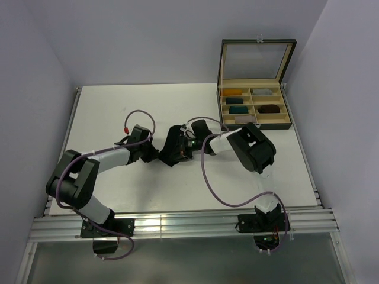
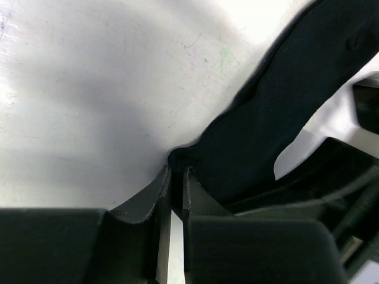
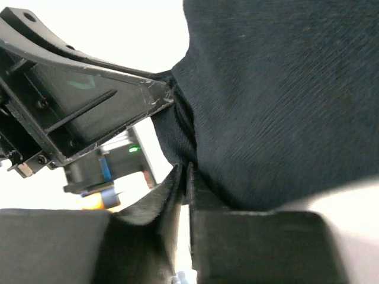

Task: Roll the socks
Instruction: Roll the sock at the center of the board.

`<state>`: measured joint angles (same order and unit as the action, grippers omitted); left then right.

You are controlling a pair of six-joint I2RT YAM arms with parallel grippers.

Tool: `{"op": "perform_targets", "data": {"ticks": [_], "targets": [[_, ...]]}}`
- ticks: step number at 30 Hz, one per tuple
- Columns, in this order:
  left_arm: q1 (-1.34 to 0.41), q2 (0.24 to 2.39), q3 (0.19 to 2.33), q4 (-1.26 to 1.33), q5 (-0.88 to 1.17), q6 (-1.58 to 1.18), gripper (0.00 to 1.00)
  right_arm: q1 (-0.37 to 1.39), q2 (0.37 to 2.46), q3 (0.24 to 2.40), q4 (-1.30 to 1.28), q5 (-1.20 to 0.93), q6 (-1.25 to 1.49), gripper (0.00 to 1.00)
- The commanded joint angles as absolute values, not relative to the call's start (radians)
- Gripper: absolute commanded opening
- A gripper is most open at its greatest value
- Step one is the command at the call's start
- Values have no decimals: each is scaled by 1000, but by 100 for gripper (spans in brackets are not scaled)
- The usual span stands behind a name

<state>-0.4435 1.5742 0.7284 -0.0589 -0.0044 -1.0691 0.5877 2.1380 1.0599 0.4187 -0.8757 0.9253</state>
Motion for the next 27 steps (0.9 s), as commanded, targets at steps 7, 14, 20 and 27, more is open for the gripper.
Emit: {"op": "perform_targets", "data": {"ticks": [7,14,20,27], "targets": [[-451,1588,847,-285,-38,-937,0,701,1817,1036,114,-400,396,37],[-451,1632,923,-370,-11,-900,0,906,1689,924,238,7,80,47],[-451,1651,962,-408,-9,-884,0,1021,1758,952,293,170,-32,49],[-451,1654,963,-410,-9,-874,0,1058,1838,1000,299,215,-51,49]]}}
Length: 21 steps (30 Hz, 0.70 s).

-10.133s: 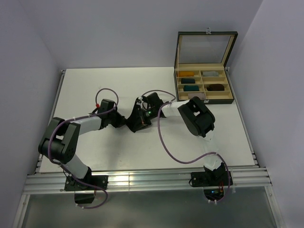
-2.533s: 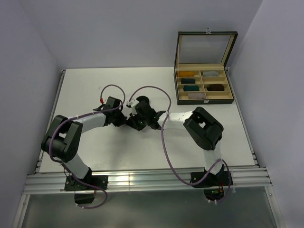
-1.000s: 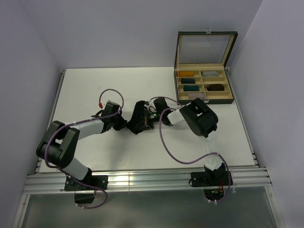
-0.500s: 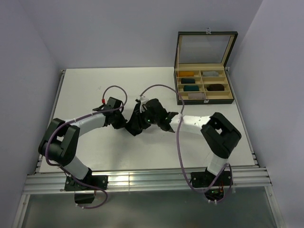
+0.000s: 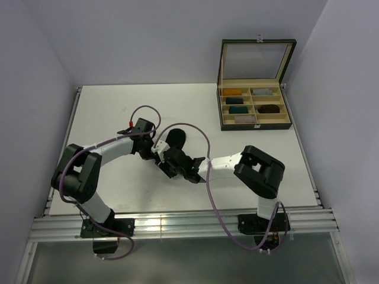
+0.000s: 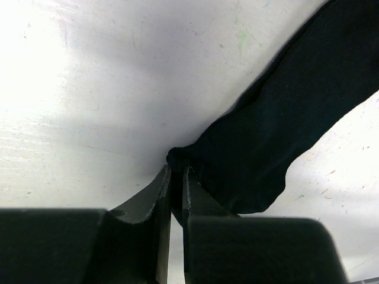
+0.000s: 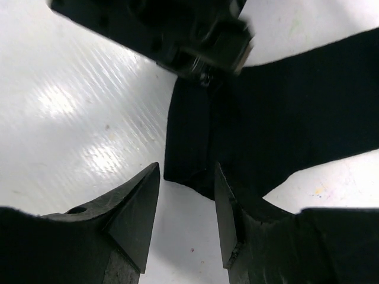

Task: Roll the socks
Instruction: Roll the sock at the center of the board.

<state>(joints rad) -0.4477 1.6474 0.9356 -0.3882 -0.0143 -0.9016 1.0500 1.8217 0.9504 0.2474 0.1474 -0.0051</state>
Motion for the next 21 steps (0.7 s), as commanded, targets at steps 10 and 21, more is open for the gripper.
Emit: {"op": "perform_targets", "data": {"ticks": [10,21], "targets": [[-451,1670,954,-393,20,-876,0,1066,1894,1028,304,167,-41,46],[-451,1664,950,-390,14,-887,4,1058,1913,1026,287,131,29,0]]}}
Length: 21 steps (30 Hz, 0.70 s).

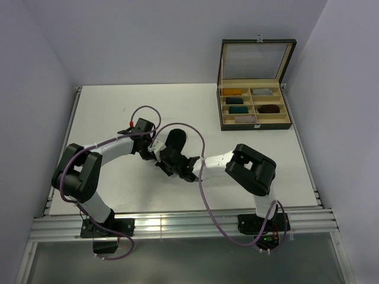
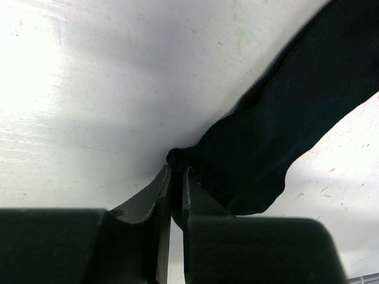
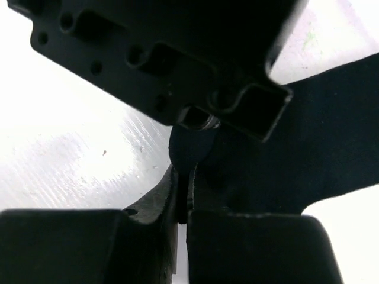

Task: Roll the socks
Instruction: Roll the sock at the center of the board.

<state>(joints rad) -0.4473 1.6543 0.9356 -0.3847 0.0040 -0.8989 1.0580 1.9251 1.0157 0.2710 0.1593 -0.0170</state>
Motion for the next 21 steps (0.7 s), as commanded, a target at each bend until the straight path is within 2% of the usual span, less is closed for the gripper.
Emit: {"op": "perform_targets", "data": {"ticks": [1,5,6,9,10,12,14,21], "targets": [[-451,1655,940,-385,11,-899,6,1051,1907,1020,281,111,63,0],[-446,1620,910,-351,3,-942,22,991,1879,999,267,-73,185,0],[-446,1611,902,-336,5,-952,32,951,1879,996,262,-119,210,0],[-437,1562,873,-307,-29,-992,50,873,1884,974,307,-303,305,0],[-434,1534,855,-301,-32,-1011,55,852,1885,953,331,-412,354,0],[-423,1505,835,-278,-38,-1031,62,815,1888,908,425,-492,408,0],[-416,1456,798,-253,-37,-1060,65,763,1896,885,510,-584,494,0],[-417,1371,683,-94,41,-1100,66,660,2011,816,837,-790,839,0]]}}
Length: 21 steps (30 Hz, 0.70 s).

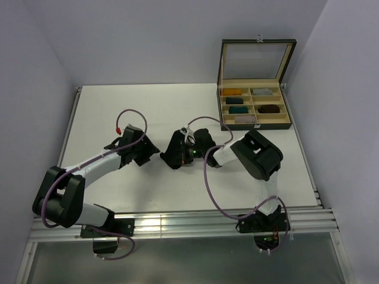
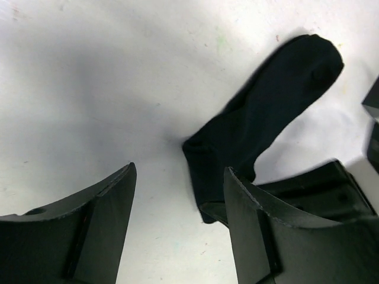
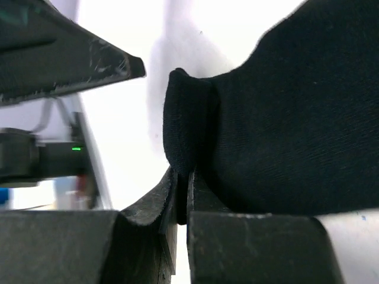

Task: Roll the socks
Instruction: Roll the sock at the center of the board.

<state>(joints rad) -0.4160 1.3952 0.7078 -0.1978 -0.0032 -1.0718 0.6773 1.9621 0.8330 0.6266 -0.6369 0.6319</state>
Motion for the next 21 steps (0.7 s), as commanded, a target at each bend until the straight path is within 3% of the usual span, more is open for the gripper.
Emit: {"op": "perform_targets", "data": {"ticks": [1,11,21], "targets": [[-423,1382,683,-80,49,-1095,65,649,2040,818,853,-796,857,0],[-457,1448,646,-38,61,-1094,56,601,2121,811,927,-825,1008,0],[-465,1471,630,15,54,-1091,55,584,2164,810,934,-834,1091,0]]}}
